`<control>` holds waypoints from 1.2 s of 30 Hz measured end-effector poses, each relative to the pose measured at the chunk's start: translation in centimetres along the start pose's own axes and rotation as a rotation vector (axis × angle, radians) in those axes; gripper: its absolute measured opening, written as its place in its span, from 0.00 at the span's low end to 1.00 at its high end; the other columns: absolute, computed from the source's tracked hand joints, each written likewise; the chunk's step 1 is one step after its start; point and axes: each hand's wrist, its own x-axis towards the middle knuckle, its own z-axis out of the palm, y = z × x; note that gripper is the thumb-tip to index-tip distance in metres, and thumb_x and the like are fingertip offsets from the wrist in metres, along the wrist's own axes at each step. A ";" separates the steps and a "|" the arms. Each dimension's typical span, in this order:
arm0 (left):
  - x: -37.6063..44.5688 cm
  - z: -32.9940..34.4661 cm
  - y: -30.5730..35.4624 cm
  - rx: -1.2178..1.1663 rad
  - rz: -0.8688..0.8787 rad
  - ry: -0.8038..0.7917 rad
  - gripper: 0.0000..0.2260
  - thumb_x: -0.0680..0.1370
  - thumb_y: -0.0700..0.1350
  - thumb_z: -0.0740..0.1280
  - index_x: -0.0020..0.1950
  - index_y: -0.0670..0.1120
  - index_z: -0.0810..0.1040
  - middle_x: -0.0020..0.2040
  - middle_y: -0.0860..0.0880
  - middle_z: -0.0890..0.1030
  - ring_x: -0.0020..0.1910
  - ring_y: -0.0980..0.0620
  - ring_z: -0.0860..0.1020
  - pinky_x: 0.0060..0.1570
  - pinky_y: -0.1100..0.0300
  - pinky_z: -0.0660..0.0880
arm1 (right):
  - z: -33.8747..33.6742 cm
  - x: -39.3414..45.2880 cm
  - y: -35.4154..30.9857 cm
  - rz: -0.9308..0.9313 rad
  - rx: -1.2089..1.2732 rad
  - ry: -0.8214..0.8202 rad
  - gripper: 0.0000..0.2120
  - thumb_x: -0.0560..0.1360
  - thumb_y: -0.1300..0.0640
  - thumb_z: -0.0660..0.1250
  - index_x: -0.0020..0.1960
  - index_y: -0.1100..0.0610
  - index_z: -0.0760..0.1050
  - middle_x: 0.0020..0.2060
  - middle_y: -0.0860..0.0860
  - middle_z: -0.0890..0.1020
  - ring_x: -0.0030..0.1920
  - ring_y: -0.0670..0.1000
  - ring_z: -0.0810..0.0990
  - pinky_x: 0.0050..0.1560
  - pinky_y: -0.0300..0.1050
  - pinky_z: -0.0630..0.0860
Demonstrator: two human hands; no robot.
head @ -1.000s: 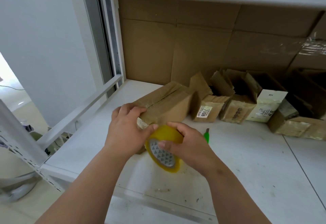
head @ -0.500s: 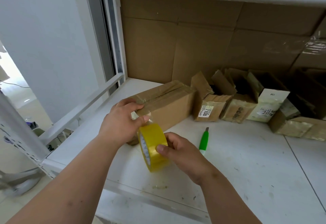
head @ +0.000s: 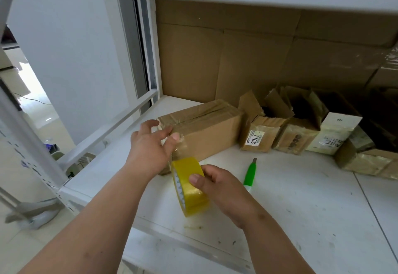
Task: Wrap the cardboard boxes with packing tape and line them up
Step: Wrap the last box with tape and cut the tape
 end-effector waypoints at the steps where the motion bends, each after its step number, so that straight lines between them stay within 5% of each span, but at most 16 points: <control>1: -0.6 0.1 -0.1 -0.048 -0.032 0.005 0.22 0.80 0.59 0.63 0.73 0.56 0.71 0.71 0.51 0.63 0.72 0.47 0.61 0.68 0.55 0.63 | 0.0 0.0 0.0 -0.001 0.010 0.011 0.06 0.79 0.50 0.67 0.51 0.50 0.81 0.38 0.44 0.82 0.36 0.39 0.77 0.38 0.31 0.72; 6: -3.8 1.2 -0.3 -0.448 -0.219 0.028 0.31 0.74 0.55 0.74 0.74 0.61 0.65 0.58 0.51 0.72 0.53 0.48 0.79 0.57 0.49 0.77 | -0.1 0.1 0.2 -0.003 -0.065 0.014 0.10 0.78 0.46 0.68 0.50 0.53 0.81 0.36 0.44 0.79 0.35 0.41 0.75 0.40 0.37 0.71; 9: -4.7 2.1 -0.2 -0.629 -0.337 0.095 0.21 0.73 0.53 0.75 0.61 0.50 0.73 0.50 0.48 0.82 0.50 0.46 0.82 0.57 0.45 0.78 | -1.2 -0.5 0.1 0.012 -0.092 -0.033 0.13 0.78 0.41 0.65 0.50 0.49 0.81 0.37 0.40 0.82 0.38 0.37 0.79 0.41 0.32 0.73; 11: -4.9 2.4 -0.1 -0.675 -0.369 0.098 0.15 0.74 0.53 0.75 0.53 0.48 0.76 0.48 0.44 0.83 0.49 0.43 0.82 0.57 0.43 0.78 | -2.7 -0.4 0.7 0.046 -0.117 0.118 0.22 0.76 0.35 0.62 0.52 0.53 0.81 0.43 0.46 0.84 0.46 0.43 0.82 0.49 0.41 0.76; 14: -5.2 2.6 0.3 -0.707 -0.384 0.120 0.12 0.75 0.54 0.73 0.47 0.46 0.80 0.47 0.43 0.84 0.49 0.43 0.82 0.57 0.45 0.78 | -5.5 0.4 2.5 0.158 -0.564 0.474 0.22 0.77 0.37 0.62 0.61 0.51 0.76 0.56 0.50 0.78 0.57 0.51 0.78 0.57 0.49 0.74; 18: -5.7 3.0 0.6 -0.801 -0.388 0.089 0.14 0.74 0.57 0.73 0.49 0.48 0.81 0.47 0.47 0.85 0.50 0.48 0.82 0.61 0.44 0.76 | -7.3 0.9 4.9 0.378 -0.951 0.415 0.33 0.75 0.35 0.63 0.72 0.54 0.64 0.61 0.55 0.70 0.62 0.57 0.73 0.61 0.53 0.72; 21: -5.9 3.2 0.5 -0.906 -0.409 0.036 0.22 0.69 0.57 0.77 0.58 0.49 0.79 0.51 0.50 0.84 0.55 0.49 0.82 0.64 0.46 0.74 | -7.9 1.3 5.4 0.367 -0.933 0.367 0.21 0.78 0.47 0.64 0.66 0.58 0.69 0.51 0.53 0.72 0.54 0.56 0.76 0.53 0.49 0.75; 23: -6.0 3.2 0.5 -0.944 -0.391 0.011 0.16 0.73 0.50 0.76 0.57 0.48 0.79 0.49 0.51 0.85 0.54 0.48 0.82 0.64 0.47 0.74 | -8.3 1.6 5.1 0.354 -0.959 0.331 0.12 0.79 0.55 0.61 0.59 0.58 0.73 0.44 0.51 0.71 0.47 0.55 0.75 0.45 0.45 0.72; 32: -6.2 3.3 0.4 -0.997 -0.418 -0.049 0.08 0.75 0.46 0.72 0.54 0.49 0.82 0.46 0.52 0.84 0.55 0.49 0.80 0.69 0.44 0.69 | -7.0 1.1 0.0 0.074 -0.612 0.262 0.07 0.80 0.56 0.58 0.57 0.51 0.69 0.44 0.52 0.77 0.45 0.54 0.77 0.44 0.49 0.73; 36: -6.2 3.3 0.3 -1.015 -0.429 -0.074 0.06 0.76 0.46 0.71 0.52 0.49 0.83 0.46 0.52 0.84 0.56 0.48 0.79 0.69 0.44 0.68 | -5.1 1.3 -2.7 -0.156 -0.685 0.118 0.05 0.82 0.48 0.56 0.55 0.45 0.70 0.36 0.48 0.76 0.39 0.49 0.76 0.38 0.47 0.71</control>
